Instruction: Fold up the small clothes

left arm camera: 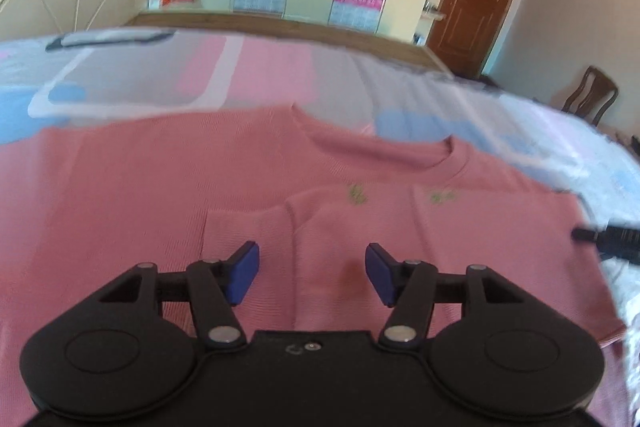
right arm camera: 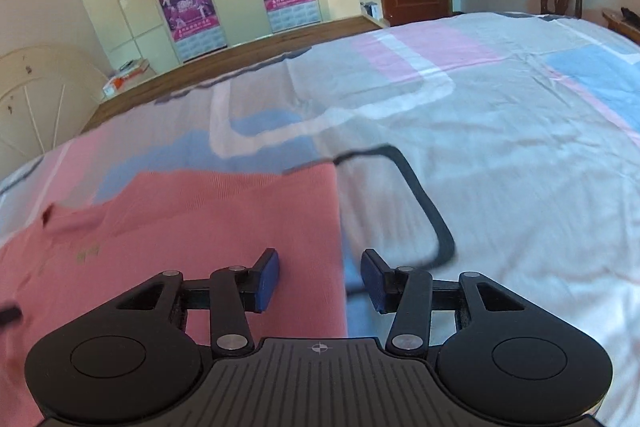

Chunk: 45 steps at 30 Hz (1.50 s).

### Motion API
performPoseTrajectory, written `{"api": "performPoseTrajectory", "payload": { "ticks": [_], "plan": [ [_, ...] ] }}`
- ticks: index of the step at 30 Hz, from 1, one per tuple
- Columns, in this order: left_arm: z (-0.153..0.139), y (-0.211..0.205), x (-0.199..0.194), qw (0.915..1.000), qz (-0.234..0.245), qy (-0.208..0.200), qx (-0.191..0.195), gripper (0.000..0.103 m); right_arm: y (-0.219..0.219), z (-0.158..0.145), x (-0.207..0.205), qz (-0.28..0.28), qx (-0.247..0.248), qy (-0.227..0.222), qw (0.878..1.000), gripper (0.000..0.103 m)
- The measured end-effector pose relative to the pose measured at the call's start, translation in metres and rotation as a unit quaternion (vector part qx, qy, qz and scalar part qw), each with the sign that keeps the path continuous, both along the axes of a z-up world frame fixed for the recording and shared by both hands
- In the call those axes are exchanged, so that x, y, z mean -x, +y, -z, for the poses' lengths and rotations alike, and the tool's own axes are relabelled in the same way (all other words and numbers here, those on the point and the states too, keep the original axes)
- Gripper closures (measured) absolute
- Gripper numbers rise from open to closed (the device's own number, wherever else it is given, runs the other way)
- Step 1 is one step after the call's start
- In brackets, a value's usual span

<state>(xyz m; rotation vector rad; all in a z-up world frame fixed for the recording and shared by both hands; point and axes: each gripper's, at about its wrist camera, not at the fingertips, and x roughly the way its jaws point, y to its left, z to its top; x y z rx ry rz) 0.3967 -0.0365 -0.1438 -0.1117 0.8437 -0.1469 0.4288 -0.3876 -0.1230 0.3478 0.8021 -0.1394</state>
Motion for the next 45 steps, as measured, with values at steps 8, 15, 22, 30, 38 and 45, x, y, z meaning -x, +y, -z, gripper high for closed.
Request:
{"api": "performPoseTrajectory", "payload": {
  "ticks": [8,15,22,30,38,45],
  "plan": [
    [0.003,-0.001,0.004,0.9998,0.006,-0.005,-0.018,0.044,0.003,0.005,-0.02,0.005,0.064,-0.006,0.998,0.098],
    [-0.012,0.003,0.009,0.9997,-0.003,-0.002,-0.023,0.037,0.008,-0.016,0.004,0.007,0.09,-0.029,0.995,0.098],
    [-0.032,0.036,0.04,0.9991,-0.027,0.0,-0.031,0.027,0.066,-0.026,0.064,-0.091,0.072,-0.032,0.993,0.082],
    [-0.042,0.111,0.079,0.9942,-0.101,0.022,-0.029,0.022,0.138,-0.017,0.089,-0.154,0.048,-0.007,0.987,0.073],
    [-0.043,0.213,0.109,0.9762,-0.213,0.037,-0.018,0.022,0.223,-0.039,0.086,-0.226,0.025,-0.038,0.973,0.073],
    [-0.037,0.293,0.118,0.9565,-0.288,0.042,-0.02,0.022,0.291,-0.039,0.061,-0.272,0.016,-0.045,0.961,0.072]
  ]
}}
